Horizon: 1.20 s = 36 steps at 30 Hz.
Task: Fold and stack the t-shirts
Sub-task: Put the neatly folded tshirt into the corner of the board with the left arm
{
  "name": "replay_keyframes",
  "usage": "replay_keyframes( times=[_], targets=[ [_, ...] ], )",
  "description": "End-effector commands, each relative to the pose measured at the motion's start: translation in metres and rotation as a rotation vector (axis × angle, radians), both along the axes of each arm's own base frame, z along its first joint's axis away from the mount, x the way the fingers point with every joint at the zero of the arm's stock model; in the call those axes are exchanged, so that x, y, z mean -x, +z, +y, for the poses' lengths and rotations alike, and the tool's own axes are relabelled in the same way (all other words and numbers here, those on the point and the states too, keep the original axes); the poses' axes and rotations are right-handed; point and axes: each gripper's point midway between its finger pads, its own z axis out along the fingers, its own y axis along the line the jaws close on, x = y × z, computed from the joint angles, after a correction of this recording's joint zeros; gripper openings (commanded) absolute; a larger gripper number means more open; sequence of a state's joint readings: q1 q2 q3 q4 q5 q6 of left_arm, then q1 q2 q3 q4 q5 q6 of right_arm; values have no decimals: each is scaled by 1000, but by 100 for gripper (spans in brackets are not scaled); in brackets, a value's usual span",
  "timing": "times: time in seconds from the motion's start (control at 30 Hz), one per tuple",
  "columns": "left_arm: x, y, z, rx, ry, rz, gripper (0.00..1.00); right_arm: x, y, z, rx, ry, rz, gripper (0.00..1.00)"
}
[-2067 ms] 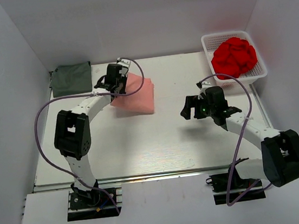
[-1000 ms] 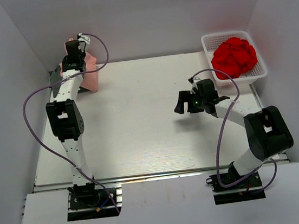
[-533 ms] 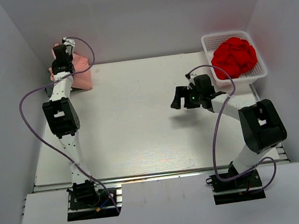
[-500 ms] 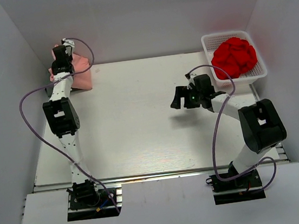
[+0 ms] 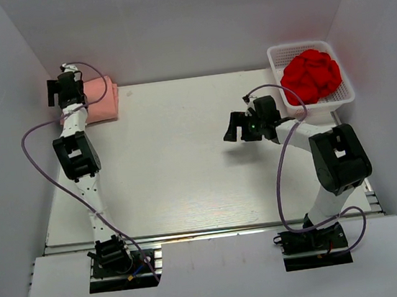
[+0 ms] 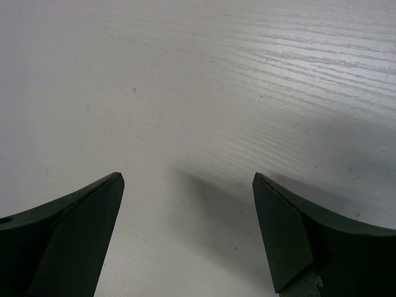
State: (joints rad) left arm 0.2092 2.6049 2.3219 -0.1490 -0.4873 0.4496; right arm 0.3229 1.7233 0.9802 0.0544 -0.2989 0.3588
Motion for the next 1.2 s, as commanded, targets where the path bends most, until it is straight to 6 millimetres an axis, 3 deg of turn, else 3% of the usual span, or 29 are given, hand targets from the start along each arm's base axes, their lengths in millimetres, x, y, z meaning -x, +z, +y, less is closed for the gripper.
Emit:
replay_keyframes(
  times=[0.0, 0.17, 0.2, 0.23, 0.33, 0.37, 0.47, 0.5, 0.6, 0.63, 0.67, 0.73, 0.83, 0.87, 0.9, 0.93, 0.97, 1.1, 1.13, 1.17],
  targets=[
    [0, 62, 6, -17, 45, -149, 100, -9, 15, 9, -29, 20, -37, 90],
    [7, 82, -6, 65, 21, -200, 100, -5, 22, 12, -43, 42, -59, 90],
    [6, 74, -20, 96, -18, -177, 100, -6, 26, 12, -47, 48, -75, 90],
    [8, 90, -30, 114, -40, -197, 100, -4, 26, 12, -49, 51, -76, 90],
    [9, 95, -56, 202, -127, -202, 100, -2, 35, 12, -55, 64, -115, 90],
    [9, 114, -70, 240, -193, -227, 100, 0, 37, 13, -58, 67, -120, 90],
    [13, 126, -102, 354, -255, -235, 100, 3, 47, 8, -56, 64, -149, 90],
    [16, 145, -114, 390, -303, -257, 100, 7, 44, 8, -54, 66, -143, 90],
    [27, 144, -154, 488, -362, -229, 100, 15, 48, 4, -61, 60, -163, 90],
    [36, 163, -165, 492, -378, -250, 100, 20, 55, 3, -68, 63, -184, 90],
    [45, 146, -175, 524, -371, -214, 100, 25, 52, 2, -67, 63, -174, 90],
    [58, 144, -206, 569, -377, -204, 100, 32, 59, -2, -71, 58, -195, 90],
    [96, 131, -256, 632, -415, -173, 100, 42, 59, -10, -63, 35, -210, 90],
    [110, 100, -268, 660, -405, -146, 100, 51, 53, -13, -60, 28, -201, 90],
    [120, 98, -280, 669, -428, -151, 100, 53, 59, -16, -67, 16, -213, 90],
    [133, 109, -300, 672, -466, -177, 100, 59, 52, -20, -53, 7, -200, 90],
    [145, 90, -306, 669, -459, -138, 100, 64, 56, -22, -55, 5, -213, 90],
    [192, 61, -353, 746, -505, -44, 100, 81, 39, -33, -25, -23, -187, 90],
    [205, 58, -373, 757, -549, -34, 100, 83, 37, -36, -18, -29, -186, 90],
    [228, 31, -382, 775, -567, 24, 100, 85, 39, -37, -20, -32, -203, 90]
  ],
)
